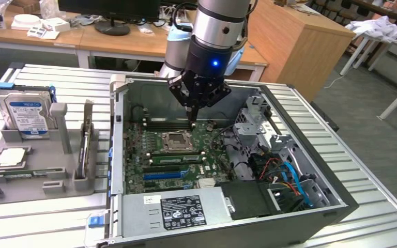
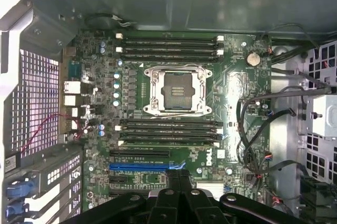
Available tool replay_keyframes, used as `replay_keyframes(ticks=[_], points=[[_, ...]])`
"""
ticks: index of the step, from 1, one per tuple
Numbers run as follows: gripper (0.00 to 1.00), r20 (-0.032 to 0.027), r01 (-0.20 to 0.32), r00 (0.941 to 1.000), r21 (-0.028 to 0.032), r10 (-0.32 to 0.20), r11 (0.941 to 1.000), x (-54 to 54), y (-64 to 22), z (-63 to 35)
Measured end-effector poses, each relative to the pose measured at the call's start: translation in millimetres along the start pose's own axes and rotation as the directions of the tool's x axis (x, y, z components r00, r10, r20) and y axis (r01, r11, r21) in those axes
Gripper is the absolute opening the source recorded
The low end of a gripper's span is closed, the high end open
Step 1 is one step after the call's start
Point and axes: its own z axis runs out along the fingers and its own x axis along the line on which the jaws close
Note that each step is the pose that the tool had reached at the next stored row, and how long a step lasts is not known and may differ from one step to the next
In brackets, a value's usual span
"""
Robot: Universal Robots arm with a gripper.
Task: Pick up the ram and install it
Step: 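Press down the ram until it locks into place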
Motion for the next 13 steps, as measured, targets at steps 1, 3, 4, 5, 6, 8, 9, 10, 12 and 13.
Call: replay_keyframes(ticks=[1, 3, 4, 5, 6, 8, 9, 10, 12, 13], points=[[0.11, -0.0001, 0.000, 1.0000, -0.0001, 0.000, 1.0000, 0.0, 0.1, 0.1], [0.11, -0.0005, -0.002, 1.0000, 0.0000, 0.002, 1.0000, 0.0, 1.1, 0.5], [0.11, -0.0006, -0.004, 1.0000, -0.0001, 0.004, 1.0000, 0.0, 1.9, 0.7], [0.11, -0.0006, -0.004, 1.0000, -0.0002, 0.004, 1.0000, 0.0, 2.6, 1.0], [0.11, -0.0006, -0.004, 1.0000, -0.0001, 0.004, 1.0000, -0.1, 3.3, 1.2], [0.11, -0.0005, -0.004, 1.0000, -0.0002, 0.004, 1.0000, -0.1, 3.8, 1.4], [0.11, -0.0006, -0.004, 1.0000, -0.0001, 0.004, 1.0000, -0.1, 3.8, 1.4], [0.11, -0.0005, -0.004, 1.0000, -0.0001, 0.004, 1.0000, -0.1, 3.8, 1.4], [0.11, -0.0006, -0.004, 1.0000, -0.0001, 0.004, 1.0000, -0.1, 3.8, 1.4], [0.11, -0.0006, -0.004, 1.0000, -0.0001, 0.004, 1.0000, -0.1, 3.8, 1.4]])
